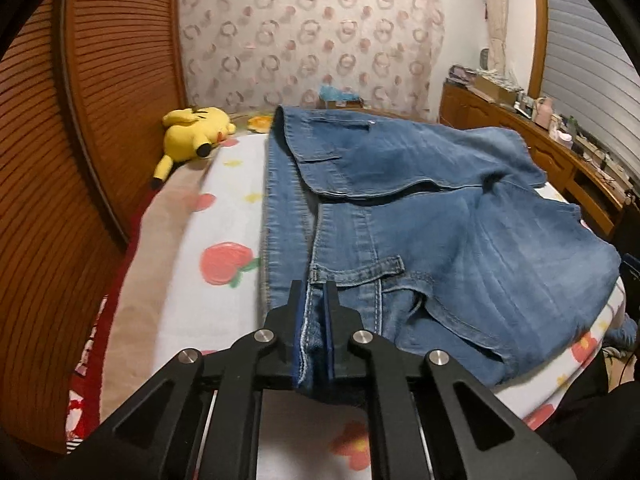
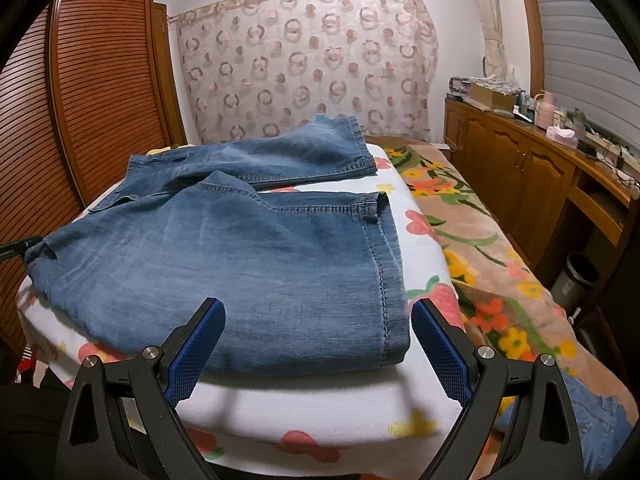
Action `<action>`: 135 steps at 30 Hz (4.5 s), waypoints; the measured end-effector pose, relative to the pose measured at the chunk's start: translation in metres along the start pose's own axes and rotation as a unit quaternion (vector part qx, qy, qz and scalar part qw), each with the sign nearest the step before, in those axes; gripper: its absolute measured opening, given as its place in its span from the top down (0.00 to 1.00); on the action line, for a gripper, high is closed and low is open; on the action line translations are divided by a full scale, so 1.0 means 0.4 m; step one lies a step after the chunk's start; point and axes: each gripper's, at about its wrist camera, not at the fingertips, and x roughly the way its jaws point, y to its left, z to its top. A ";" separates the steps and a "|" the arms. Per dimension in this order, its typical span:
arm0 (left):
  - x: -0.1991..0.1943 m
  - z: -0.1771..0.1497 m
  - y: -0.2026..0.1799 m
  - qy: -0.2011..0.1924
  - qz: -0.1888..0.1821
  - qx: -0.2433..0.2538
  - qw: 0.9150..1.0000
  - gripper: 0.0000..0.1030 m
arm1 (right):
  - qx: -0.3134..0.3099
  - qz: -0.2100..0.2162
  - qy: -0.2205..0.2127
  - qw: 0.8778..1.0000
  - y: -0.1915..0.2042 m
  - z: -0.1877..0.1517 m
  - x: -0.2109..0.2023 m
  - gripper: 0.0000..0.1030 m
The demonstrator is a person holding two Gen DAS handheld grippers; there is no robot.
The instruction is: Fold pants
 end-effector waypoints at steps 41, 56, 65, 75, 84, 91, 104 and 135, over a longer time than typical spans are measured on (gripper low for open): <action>0.024 -0.118 0.017 0.031 -0.004 -0.032 0.999 0.38 | 0.021 0.025 0.040 0.999 -0.032 0.004 0.011 0.12; -0.005 -0.105 -0.011 0.011 -0.036 -0.030 0.999 0.86 | 0.037 0.042 0.046 0.997 -0.048 0.016 0.024 0.88; -0.108 -0.043 -0.036 -0.049 -0.040 -0.020 0.998 0.90 | 0.007 0.033 -0.011 0.999 -0.030 0.094 -0.083 0.92; -0.221 0.045 -0.046 -0.122 -0.041 -0.010 0.992 0.90 | -0.031 0.025 -0.067 0.997 0.004 0.160 -0.199 0.92; -0.272 0.077 -0.046 -0.148 -0.035 -0.003 0.988 0.91 | -0.058 0.021 -0.107 0.992 0.036 0.166 -0.240 0.93; -0.205 0.053 -0.044 -0.120 -0.028 -0.007 0.992 0.90 | -0.068 0.021 -0.092 0.993 0.032 0.159 -0.166 0.93; -0.083 0.127 -0.043 -0.106 -0.008 0.005 0.994 0.91 | -0.086 0.003 -0.075 0.993 0.021 0.277 0.005 0.93; 0.184 0.456 0.007 -0.066 0.009 -0.028 0.997 0.91 | -0.081 0.008 -0.084 0.993 0.019 0.553 0.320 0.93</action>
